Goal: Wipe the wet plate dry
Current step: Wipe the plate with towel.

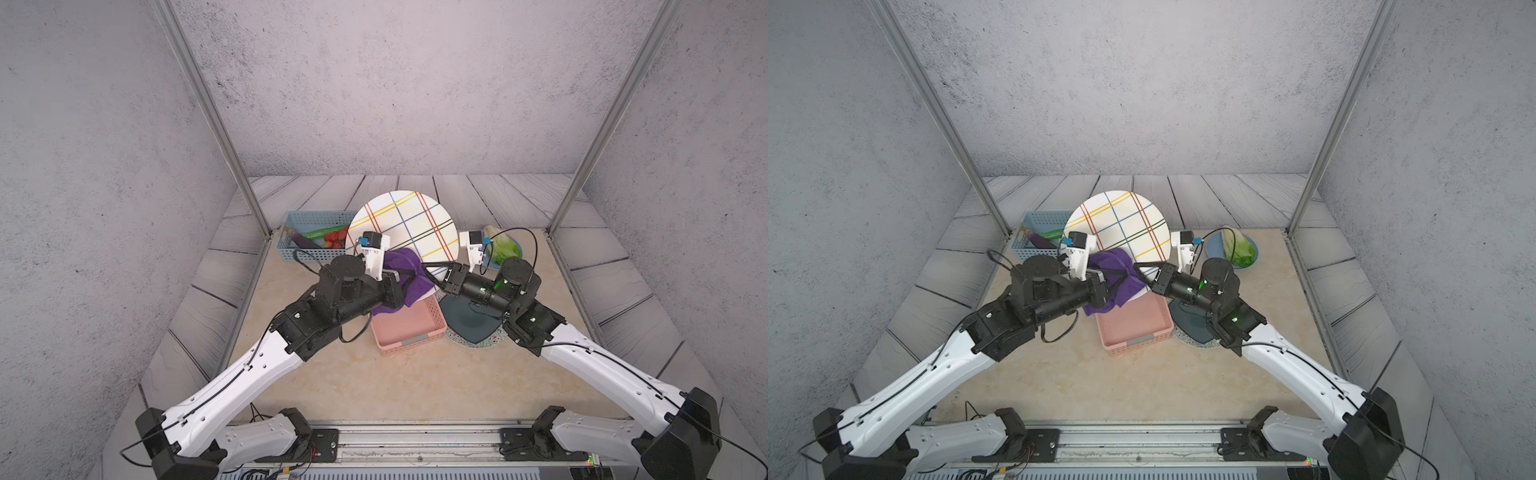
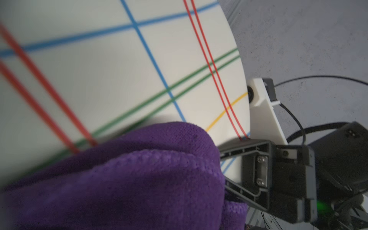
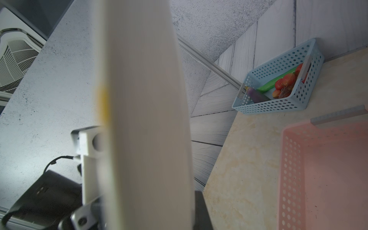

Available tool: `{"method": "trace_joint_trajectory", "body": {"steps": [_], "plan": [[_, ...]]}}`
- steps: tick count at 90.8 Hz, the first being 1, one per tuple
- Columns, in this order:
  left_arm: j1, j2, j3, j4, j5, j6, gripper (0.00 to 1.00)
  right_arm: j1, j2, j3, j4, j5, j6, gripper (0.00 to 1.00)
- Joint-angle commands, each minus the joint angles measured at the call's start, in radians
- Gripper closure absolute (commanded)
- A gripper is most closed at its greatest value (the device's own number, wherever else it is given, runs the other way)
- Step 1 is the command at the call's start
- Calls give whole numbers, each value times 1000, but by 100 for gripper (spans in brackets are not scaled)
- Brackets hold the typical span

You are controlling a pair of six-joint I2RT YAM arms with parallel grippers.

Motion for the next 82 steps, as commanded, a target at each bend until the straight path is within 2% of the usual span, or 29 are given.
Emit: {"method": "trace_joint_trajectory", "body": {"steps": [1,7,12,21,26,35,45,49,54,60,70,77,82], "plan": [[176,-3,29,-123,-38,-8,100,60,-94,5,160,-105,-31,100],[163,39,101,-170,17,80,100,105,-94,-3,155,-113,-72,100],[119,98,158,-191,66,134,100,133,-83,5,151,-104,-95,100],[-45,184,203,-213,27,214,100,138,-49,23,184,-82,-93,100],[-74,205,206,-201,26,213,100,139,-38,21,220,-66,-84,100],[-19,172,197,-195,-37,179,100,139,-39,32,199,-79,-99,100],[199,96,152,-177,49,49,100,138,-78,4,163,-50,-114,100],[242,61,125,-150,62,37,100,138,-87,-4,159,-47,-118,100],[236,46,114,-130,68,48,100,139,-80,3,156,-58,-122,100],[177,95,143,-157,87,67,100,148,-50,31,155,-77,-134,100],[22,191,221,-262,-69,163,100,157,9,78,171,-92,-133,100],[30,179,207,-253,-93,138,100,154,10,78,183,-73,-131,100],[90,131,178,-226,-47,88,100,135,-10,76,146,-46,-134,100]]}}
